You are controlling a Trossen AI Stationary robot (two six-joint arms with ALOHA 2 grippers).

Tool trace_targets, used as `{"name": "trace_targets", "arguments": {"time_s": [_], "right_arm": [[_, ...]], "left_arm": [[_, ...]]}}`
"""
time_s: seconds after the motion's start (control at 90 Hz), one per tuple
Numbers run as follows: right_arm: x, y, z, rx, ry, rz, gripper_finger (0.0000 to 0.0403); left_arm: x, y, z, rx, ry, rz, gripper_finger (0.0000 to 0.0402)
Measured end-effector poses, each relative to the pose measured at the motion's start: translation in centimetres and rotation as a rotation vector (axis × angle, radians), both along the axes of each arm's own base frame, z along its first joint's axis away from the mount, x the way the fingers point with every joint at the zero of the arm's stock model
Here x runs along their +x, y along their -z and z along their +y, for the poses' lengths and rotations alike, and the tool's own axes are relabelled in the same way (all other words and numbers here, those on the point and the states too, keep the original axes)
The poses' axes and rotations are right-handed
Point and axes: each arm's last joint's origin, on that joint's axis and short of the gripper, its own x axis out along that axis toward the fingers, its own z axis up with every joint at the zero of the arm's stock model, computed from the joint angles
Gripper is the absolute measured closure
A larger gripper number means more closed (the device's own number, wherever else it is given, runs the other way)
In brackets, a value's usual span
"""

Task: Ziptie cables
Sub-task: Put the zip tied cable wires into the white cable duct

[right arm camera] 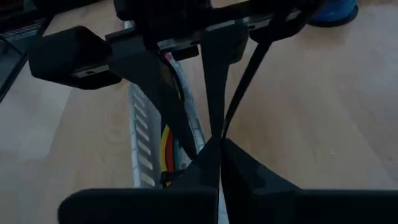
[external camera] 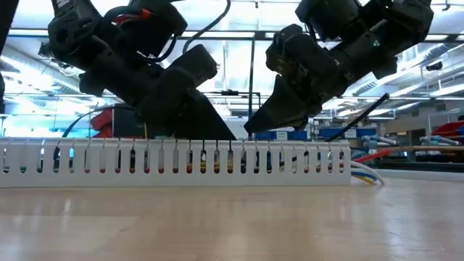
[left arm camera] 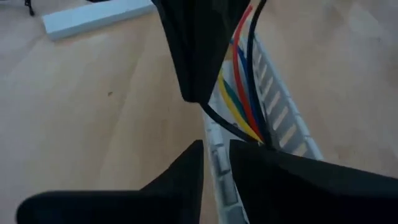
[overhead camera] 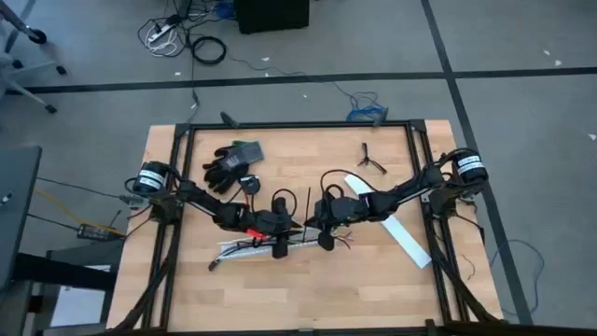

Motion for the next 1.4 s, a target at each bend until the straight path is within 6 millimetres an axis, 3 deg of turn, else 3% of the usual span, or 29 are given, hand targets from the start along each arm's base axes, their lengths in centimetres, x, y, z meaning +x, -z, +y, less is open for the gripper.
{"name": "trace_targets", "arguments": {"time_s": [0.467, 0.944, 1.4], "right_arm": [[0.01, -0.01, -0.01, 0.0, 0.0, -0.001, 0.0403], [0.05, -0.1, -0.02, 0.008, 0.01, -0.011, 0.0403], [0.11, -0.07, -0.48, -0.017, 0.005, -0.009, 0.0403]], "left_arm": [[0.0, 0.0, 0.03, 0.006, -0.01, -0.001, 0.0329], [-0.01, 0.0, 0.13, 0.034, -0.032, -0.001, 0.0393], [-0.11, -0.08, -0.66, 0.138, 0.019, -0.001, 0.0399]]}}
